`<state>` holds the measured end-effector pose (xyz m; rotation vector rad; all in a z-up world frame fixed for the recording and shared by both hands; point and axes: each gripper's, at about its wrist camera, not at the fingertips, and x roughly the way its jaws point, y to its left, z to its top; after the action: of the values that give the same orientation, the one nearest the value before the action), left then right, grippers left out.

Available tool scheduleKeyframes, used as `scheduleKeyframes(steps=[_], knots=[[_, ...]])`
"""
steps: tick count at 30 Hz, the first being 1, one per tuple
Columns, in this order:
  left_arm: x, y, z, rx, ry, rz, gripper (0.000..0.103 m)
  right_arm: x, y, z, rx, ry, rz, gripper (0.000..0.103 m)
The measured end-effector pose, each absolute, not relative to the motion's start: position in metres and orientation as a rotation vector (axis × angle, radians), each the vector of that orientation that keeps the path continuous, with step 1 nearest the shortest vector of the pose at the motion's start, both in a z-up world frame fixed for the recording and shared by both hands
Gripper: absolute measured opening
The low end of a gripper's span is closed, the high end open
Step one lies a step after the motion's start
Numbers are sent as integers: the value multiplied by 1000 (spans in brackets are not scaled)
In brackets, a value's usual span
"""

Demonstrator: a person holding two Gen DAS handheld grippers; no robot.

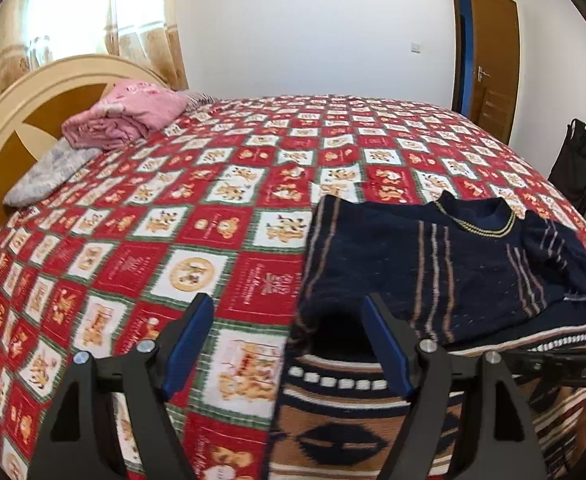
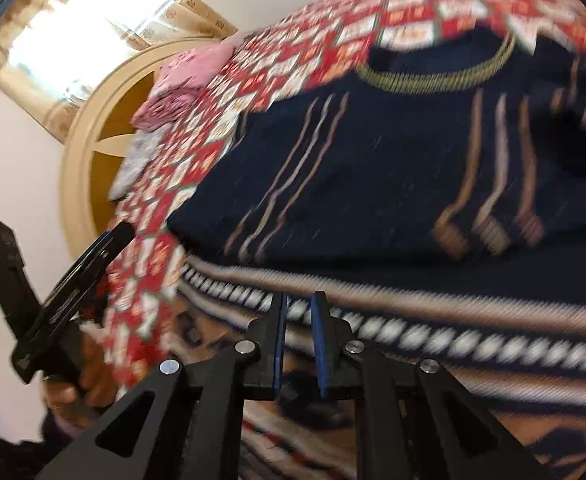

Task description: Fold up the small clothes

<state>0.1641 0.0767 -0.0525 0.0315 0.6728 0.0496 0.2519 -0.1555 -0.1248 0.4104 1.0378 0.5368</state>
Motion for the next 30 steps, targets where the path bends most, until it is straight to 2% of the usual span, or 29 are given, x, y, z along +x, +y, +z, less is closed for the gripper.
scheduleKeyframes(steps=[2,3,5,6,7,10,14,17,20,21,22,26,30], knots=[[165,79,-54,23,673,48,82,244,-161,-122,428,1038,537,19],[167,80,-56,11,679,42,82,243,-168,-116,436,1019,530,24],[169,80,-58,-14,689,29,82,237,-194,-95,439,947,473,41],[170,80,-60,-28,694,19,82,235,-206,-84,451,907,445,58],[170,79,-60,-32,697,15,82,238,-221,-77,477,863,416,69],[170,78,-60,-25,696,20,82,236,-270,-56,528,761,246,69],[167,84,-55,-34,685,34,82,250,-316,-55,417,739,-50,69],[166,91,-53,-44,684,56,82,269,-327,-79,356,810,-145,62],[167,97,-53,-53,687,74,82,280,-320,-97,286,848,-178,48],[167,99,-53,-57,687,77,82,281,-317,-97,242,840,-199,26],[167,101,-53,-60,687,79,82,280,-310,-94,216,847,-192,13],[169,107,-55,-77,688,91,82,280,-299,-72,199,841,-135,10],[170,111,-57,-94,692,93,82,281,-254,-22,170,789,27,10]])
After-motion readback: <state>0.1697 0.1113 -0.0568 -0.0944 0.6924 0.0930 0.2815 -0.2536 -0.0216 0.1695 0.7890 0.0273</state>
